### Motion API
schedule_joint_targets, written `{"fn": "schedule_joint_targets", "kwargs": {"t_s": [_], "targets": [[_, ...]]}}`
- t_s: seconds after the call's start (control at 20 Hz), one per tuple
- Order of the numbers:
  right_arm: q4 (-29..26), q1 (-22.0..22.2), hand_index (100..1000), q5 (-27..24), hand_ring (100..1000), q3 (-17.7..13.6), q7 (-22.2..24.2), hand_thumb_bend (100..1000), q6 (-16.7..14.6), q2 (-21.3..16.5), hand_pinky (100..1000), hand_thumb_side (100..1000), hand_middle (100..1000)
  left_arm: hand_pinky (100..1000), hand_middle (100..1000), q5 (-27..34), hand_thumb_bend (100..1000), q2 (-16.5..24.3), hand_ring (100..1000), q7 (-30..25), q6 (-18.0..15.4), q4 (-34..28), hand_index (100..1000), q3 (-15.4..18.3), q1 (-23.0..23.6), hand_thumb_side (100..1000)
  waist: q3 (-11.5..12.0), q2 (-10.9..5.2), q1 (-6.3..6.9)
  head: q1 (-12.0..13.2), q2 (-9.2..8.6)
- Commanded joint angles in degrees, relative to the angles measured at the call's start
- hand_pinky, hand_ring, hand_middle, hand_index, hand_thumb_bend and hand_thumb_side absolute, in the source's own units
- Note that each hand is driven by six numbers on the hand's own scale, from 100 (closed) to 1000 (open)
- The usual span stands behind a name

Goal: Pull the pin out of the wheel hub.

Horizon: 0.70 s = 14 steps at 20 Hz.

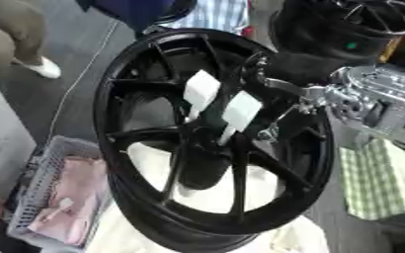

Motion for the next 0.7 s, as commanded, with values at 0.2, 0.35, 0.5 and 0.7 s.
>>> {"fn": "schedule_joint_targets", "kwargs": {"t_s": [0.2, 0.35, 0.5, 0.7], "targets": [[-0.35, -1.32, 754, -0.62, 895, -0.19, -1.11, 426, -0.03, -1.06, 890, 149, 772, 841, 624, -0.13, 152, 0.16, 707, 0.03, 0.35, -0.99, 819, -0.03, -0.68, 689, 0.2, -0.46, 0.35, -0.05, 0.35], [-0.35, -1.59, 741, -1.15, 891, 0.06, -1.36, 410, -0.13, -0.91, 886, 144, 753, 841, 625, -0.18, 153, 0.11, 708, 0.06, 0.39, -0.99, 820, -0.02, -0.7, 690, 0.3, -0.4, 0.23, -0.09, 0.35], [-0.35, -1.91, 718, -1.81, 880, 0.29, -1.81, 378, -0.21, -0.74, 877, 136, 716, 842, 625, -0.21, 154, 0.08, 708, 0.08, 0.45, -0.99, 820, -0.02, -0.73, 690, 0.39, -0.34, 0.12, -0.07, 0.35], [-0.35, -2.43, 675, -2.66, 859, 0.66, -2.53, 348, -0.43, -0.56, 867, 132, 648, 843, 625, -0.28, 155, 0.09, 708, 0.1, 0.53, -0.99, 820, -0.01, -0.73, 690, 0.48, -0.3, -0.01, 0.04, 0.35]]}}
